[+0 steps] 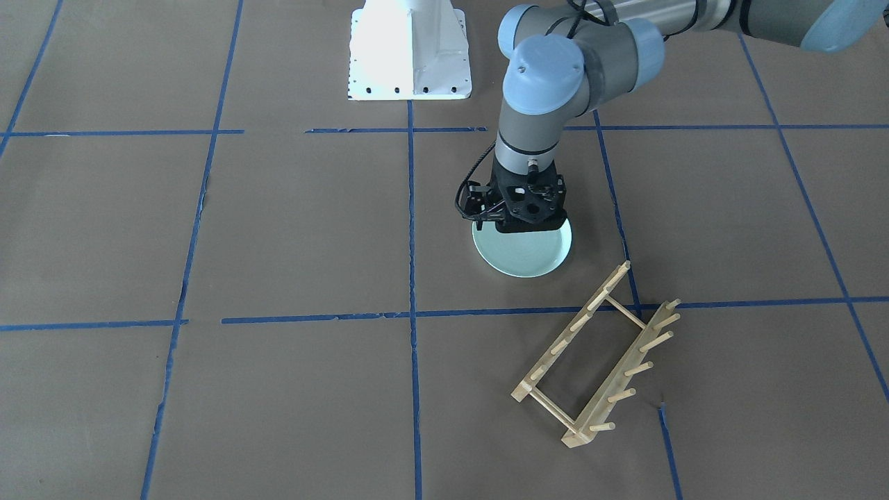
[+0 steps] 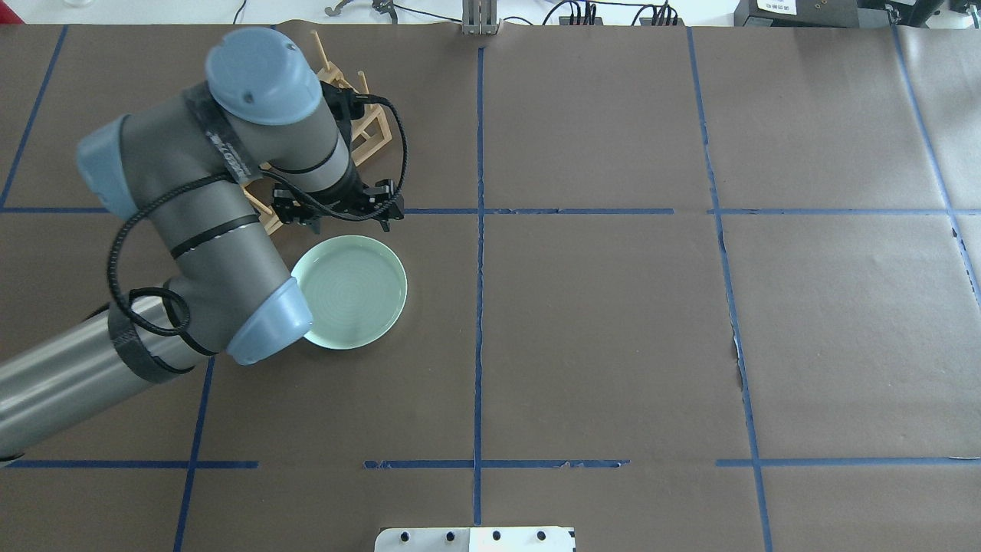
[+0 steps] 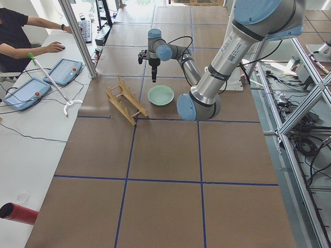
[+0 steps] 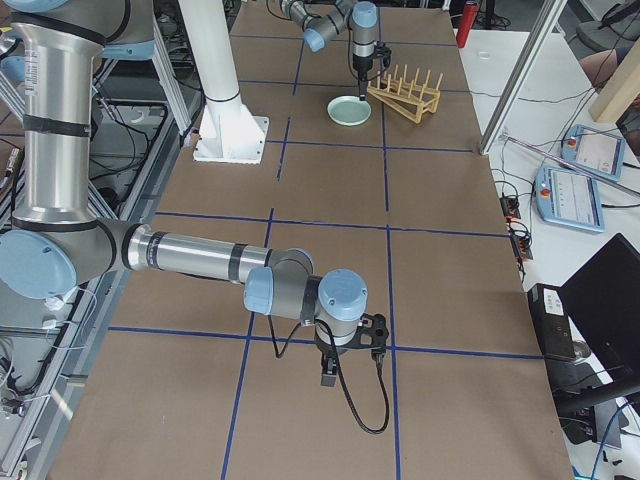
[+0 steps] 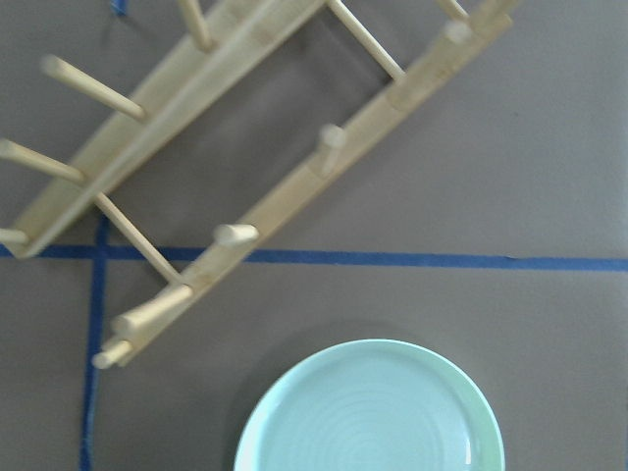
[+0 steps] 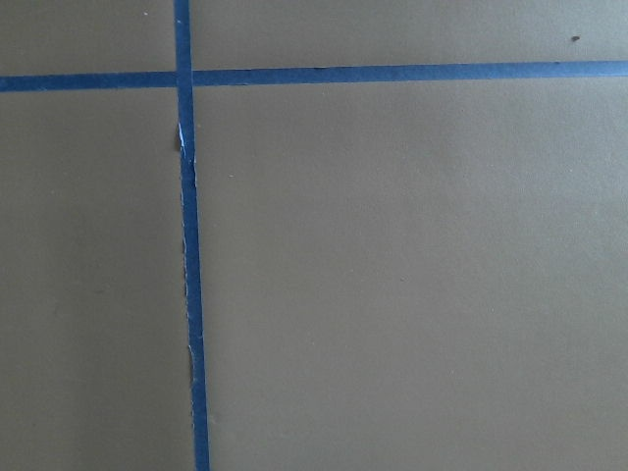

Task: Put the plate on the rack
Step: 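Reach the left gripper down to the pale green plate's rim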

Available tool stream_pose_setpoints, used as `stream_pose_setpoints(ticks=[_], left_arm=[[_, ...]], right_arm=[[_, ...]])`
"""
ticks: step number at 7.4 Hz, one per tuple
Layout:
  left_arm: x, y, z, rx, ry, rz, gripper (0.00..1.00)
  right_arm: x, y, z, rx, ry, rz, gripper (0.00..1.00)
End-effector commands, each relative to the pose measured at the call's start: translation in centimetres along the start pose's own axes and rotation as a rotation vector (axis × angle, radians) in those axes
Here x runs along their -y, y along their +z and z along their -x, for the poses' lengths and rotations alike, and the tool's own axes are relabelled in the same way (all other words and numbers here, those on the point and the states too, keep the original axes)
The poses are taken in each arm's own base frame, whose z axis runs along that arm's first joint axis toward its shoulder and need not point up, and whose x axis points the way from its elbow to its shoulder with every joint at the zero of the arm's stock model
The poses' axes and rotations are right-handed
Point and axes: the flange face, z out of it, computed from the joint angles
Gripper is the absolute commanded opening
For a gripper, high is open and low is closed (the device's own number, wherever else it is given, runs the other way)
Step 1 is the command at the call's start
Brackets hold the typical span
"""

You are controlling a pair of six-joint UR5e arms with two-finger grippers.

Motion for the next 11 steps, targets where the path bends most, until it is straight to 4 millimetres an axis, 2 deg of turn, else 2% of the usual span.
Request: stream_pose_setpoints(ticks=[1,2,3,5,7,8,9,10,11], left_arm=[[-4.4,5.7,-3.1,0.082,0.061,0.012,0.96],[-4.5,6.4,-3.5,0.092,0.065,0.013,0.86],[-5.2,7.6,-3.5,0.106,0.079,0.028,0.81],[-5.5,8.1,-3.7,0.102,0.103,0.031,0.67],[-5.5,8.3,-3.5,0.102,0.104,0.031,0.62],[-5.4,8.5,-3.6,0.104,0.105,0.025,0.54],[-5.3,8.5,-3.5,0.109,0.105,0.019,0.38],[-5.3,8.7,-3.4,0.110,0.104,0.019,0.29],[-5.3,8.5,-3.5,0.109,0.105,0.019,0.05]], right_arm=[[0.0,0.0,0.0,0.000,0.000,0.000,1.00],[0.0,0.0,0.0,0.000,0.000,0.000,1.00],[0.0,0.0,0.0,0.000,0.000,0.000,1.00],[-0.1,0.1,0.0,0.000,0.001,0.001,1.00],[0.0,0.0,0.0,0.000,0.000,0.000,1.00],[0.0,0.0,0.0,0.000,0.000,0.000,1.00],[0.0,0.0,0.0,0.000,0.000,0.000,1.00],[-0.1,0.1,0.0,0.000,0.001,0.001,1.00],[0.0,0.0,0.0,0.000,0.000,0.000,1.00]])
